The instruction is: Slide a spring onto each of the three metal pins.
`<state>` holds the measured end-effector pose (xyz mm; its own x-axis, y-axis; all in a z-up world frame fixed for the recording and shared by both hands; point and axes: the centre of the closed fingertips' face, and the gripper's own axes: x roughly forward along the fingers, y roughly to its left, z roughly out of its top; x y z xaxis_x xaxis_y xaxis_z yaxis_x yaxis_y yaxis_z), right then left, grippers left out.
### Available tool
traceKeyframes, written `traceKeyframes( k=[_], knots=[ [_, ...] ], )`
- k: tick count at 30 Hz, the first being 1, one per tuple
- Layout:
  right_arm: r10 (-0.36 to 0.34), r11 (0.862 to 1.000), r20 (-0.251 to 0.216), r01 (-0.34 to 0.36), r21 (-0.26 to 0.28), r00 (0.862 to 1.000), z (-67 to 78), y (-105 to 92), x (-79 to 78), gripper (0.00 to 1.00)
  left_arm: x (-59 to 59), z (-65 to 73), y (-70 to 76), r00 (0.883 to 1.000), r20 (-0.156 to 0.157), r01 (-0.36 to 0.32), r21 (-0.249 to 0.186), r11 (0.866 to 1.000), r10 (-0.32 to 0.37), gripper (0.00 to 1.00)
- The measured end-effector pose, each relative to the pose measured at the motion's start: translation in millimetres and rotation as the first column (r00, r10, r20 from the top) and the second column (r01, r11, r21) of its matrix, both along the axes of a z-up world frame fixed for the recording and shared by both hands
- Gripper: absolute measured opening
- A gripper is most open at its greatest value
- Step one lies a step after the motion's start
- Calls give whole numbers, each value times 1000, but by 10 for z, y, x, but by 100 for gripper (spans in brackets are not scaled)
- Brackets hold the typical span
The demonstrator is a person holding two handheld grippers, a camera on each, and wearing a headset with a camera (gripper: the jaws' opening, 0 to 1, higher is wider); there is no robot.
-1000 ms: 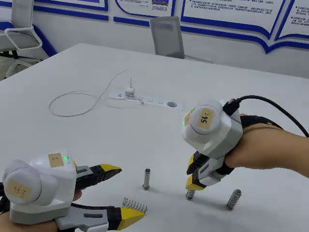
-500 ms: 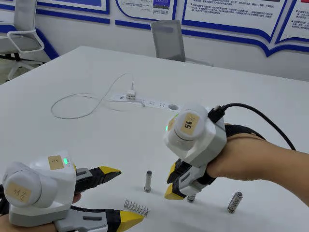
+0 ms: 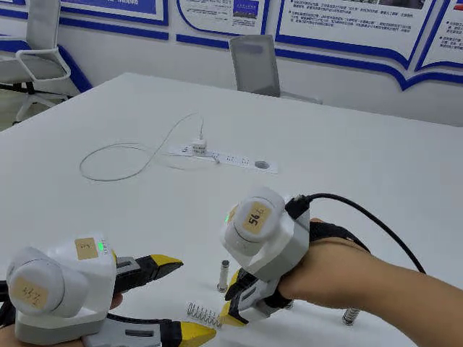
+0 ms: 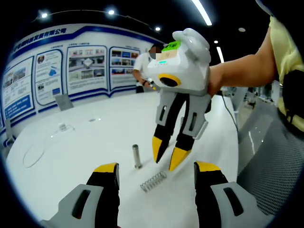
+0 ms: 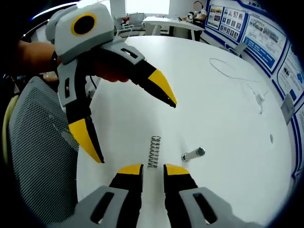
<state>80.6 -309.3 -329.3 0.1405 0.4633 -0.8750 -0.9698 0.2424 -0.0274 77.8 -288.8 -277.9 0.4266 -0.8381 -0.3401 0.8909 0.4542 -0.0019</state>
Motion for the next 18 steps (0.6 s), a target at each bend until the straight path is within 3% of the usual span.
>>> traceKeyframes(
  k=[10,18],
  knots=[
    [-64,997,0,64,37,998,-113,49,56,18,-17,-9,8,1000,-4,1,7,1000,-1,65],
    [-79,997,-22,80,17,997,-243,73,26,16,-23,-10,6,1000,-5,0,7,1000,0,65]
  ],
)
